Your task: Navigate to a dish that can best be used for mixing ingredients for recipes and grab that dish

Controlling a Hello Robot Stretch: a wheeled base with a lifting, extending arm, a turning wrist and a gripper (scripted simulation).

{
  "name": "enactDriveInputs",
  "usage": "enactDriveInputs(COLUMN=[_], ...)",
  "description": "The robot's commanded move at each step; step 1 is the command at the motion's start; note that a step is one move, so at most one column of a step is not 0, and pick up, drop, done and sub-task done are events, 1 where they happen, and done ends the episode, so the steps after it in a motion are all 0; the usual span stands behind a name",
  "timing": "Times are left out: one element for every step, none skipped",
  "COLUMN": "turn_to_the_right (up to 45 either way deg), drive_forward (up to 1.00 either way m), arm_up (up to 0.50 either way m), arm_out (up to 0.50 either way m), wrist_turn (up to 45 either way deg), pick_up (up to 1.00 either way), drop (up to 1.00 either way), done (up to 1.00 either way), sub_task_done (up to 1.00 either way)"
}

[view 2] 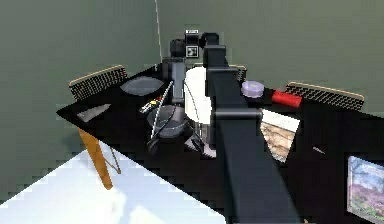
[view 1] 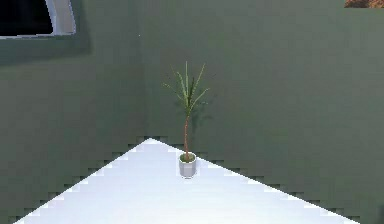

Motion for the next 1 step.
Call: enactDriveInputs(turn_to_the_right=[0.0], drive_forward=[0.00], arm_up=[0.00], arm_out=[0.00], wrist_turn=[45.0], pick_up=[0.00], drop=[0.00], done=[0.00], sub_task_done=[0.00])
